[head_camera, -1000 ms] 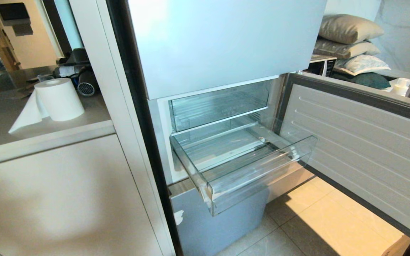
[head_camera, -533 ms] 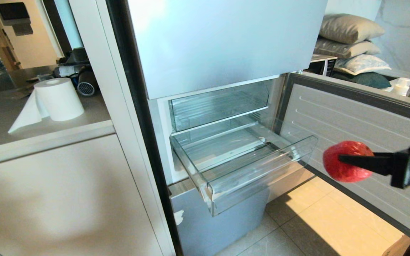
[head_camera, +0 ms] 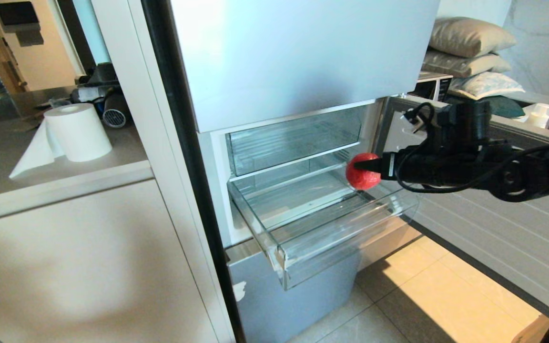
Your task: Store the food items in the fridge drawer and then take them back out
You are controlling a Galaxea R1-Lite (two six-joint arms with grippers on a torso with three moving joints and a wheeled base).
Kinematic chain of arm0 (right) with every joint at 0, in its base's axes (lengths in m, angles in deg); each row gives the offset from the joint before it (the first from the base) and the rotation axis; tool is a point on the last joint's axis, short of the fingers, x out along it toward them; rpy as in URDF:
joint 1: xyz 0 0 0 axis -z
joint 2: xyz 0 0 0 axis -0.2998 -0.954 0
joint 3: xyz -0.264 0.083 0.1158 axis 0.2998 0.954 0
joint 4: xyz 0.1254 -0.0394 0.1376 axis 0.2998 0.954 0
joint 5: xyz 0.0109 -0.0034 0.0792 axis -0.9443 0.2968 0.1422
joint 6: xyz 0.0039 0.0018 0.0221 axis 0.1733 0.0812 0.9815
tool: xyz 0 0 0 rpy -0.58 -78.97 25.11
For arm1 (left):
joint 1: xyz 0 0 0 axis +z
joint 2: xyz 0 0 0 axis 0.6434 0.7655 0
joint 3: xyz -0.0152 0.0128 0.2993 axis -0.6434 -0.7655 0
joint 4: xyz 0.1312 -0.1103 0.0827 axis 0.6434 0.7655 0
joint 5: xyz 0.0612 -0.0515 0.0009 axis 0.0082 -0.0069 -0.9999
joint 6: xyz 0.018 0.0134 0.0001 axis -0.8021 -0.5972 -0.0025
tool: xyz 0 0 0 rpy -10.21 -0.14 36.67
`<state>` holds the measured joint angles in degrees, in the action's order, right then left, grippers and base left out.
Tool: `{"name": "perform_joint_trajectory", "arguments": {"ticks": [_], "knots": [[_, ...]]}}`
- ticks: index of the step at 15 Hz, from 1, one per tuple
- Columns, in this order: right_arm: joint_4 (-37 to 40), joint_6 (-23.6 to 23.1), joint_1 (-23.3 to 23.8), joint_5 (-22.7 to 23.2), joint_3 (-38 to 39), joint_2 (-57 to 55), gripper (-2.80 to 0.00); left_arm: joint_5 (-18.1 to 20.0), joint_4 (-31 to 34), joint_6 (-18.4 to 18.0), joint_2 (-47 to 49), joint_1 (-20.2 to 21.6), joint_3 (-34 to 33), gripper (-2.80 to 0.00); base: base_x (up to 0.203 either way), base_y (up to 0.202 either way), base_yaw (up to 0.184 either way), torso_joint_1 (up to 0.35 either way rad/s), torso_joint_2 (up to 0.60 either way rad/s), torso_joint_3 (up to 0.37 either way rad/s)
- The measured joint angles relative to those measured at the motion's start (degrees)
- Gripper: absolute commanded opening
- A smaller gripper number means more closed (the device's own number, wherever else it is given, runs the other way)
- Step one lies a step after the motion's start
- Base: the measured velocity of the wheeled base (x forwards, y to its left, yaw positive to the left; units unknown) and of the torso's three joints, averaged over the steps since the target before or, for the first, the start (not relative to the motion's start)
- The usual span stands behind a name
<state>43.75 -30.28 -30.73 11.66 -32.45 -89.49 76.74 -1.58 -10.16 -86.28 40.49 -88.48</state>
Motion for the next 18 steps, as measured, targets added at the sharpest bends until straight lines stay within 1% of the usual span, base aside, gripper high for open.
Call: {"name": "perform_joint_trajectory", "arguments": {"ticks": [2,5,7,8,12,14,16,18], "knots": [[-0.16,0.24,-0.38,-1.19,-4.41,-5.57,-2.8,0.0,0.0,0.0,0.0,-0.02,0.0,-2.8,0.0,0.0,0.0,0.0,0.0,0.0],[-0.3,0.24,-0.62,-1.73,-6.95,-10.48,-2.8,0.02,0.0,0.0,0.0,-0.02,0.0,-2.8,0.0,0.0,0.0,0.0,0.0,0.0],[-0.22,0.13,-1.0,-4.06,-8.19,-13.02,-2.8,0.0,0.0,0.0,0.0,-0.02,0.0,-2.8,0.0,0.0,0.0,0.0,0.0,0.0],[-0.28,0.2,-1.22,-4.47,-8.48,-13.73,0.0,0.0,0.0,0.0,0.0,-0.02,0.0,-2.8,0.0,0.0,0.0,0.0,0.0,0.0],[-0.45,0.59,-1.26,-4.55,-9.34,-14.65,0.0,0.02,0.0,0.02,0.0,-0.02,0.0,-2.8,0.0,0.0,0.0,0.0,0.0,0.0],[-2.16,0.61,-1.29,-5.07,-9.34,-14.9,0.0,0.05,-0.02,0.02,0.0,-0.02,0.0,-2.8,0.0,0.0,0.0,0.0,0.0,0.0],[-5.01,0.89,-1.37,-6.22,-9.34,-15.17,0.0,0.0,0.0,0.02,0.0,-0.02,0.02,-2.8,0.0,0.0,0.0,0.0,0.0,0.0],[-6.91,1.57,-1.37,-8.43,-8.83,-14.31,0.0,-0.02,0.0,0.02,0.0,-0.02,0.0,-2.8,0.0,0.0,0.0,0.0,0.0,0.0]]}}
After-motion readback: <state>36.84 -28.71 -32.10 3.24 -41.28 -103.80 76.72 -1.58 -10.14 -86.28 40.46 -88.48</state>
